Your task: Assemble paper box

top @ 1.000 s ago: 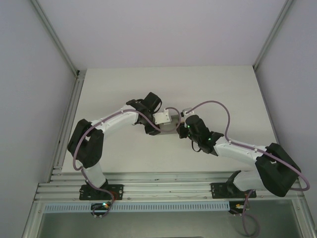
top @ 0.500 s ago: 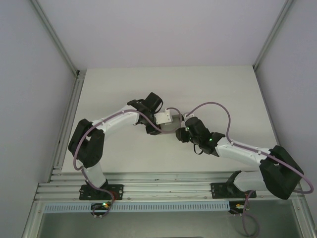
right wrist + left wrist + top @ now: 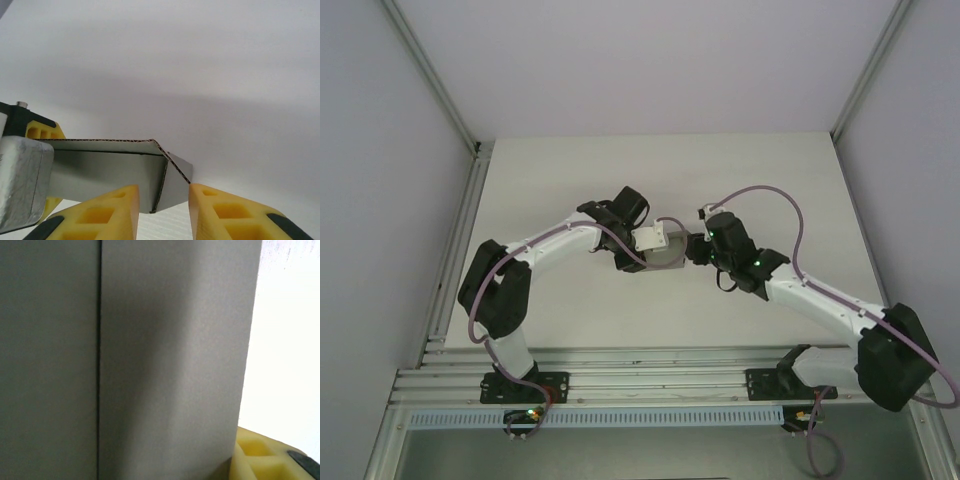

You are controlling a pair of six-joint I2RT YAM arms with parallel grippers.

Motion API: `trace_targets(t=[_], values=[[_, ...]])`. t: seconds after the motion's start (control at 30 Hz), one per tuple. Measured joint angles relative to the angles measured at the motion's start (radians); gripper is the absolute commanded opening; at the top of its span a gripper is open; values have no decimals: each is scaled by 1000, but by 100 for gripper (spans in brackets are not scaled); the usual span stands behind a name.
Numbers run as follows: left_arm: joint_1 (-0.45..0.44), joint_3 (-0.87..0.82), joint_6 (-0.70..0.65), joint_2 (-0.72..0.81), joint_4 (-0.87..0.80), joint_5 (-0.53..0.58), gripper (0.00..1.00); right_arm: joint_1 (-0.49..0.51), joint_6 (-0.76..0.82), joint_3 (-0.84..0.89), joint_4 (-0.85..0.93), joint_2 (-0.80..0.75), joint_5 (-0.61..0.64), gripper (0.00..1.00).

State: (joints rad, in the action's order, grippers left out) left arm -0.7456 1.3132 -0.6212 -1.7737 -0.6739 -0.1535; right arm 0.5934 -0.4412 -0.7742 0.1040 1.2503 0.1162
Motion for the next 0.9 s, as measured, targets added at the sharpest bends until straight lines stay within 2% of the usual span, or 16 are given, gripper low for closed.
trace_targets(t=[0.3, 0.5, 0.63, 0.83, 0.9], values=[[0, 11, -7, -8, -7, -3, 36, -57, 146, -120, 132, 65, -52, 44], [0, 11, -12, -8, -8, -3, 36, -135, 275, -168, 214, 64, -175, 40], [0, 11, -16, -8, -8, -3, 36, -144, 336, -189, 245, 87, -260, 38], [0, 11, -23, -8, -10, -4, 36, -148, 381, -236, 275, 160, -290, 36], [0, 11, -23, -8, -10, -4, 36, -151, 389, -251, 281, 184, -290, 29]])
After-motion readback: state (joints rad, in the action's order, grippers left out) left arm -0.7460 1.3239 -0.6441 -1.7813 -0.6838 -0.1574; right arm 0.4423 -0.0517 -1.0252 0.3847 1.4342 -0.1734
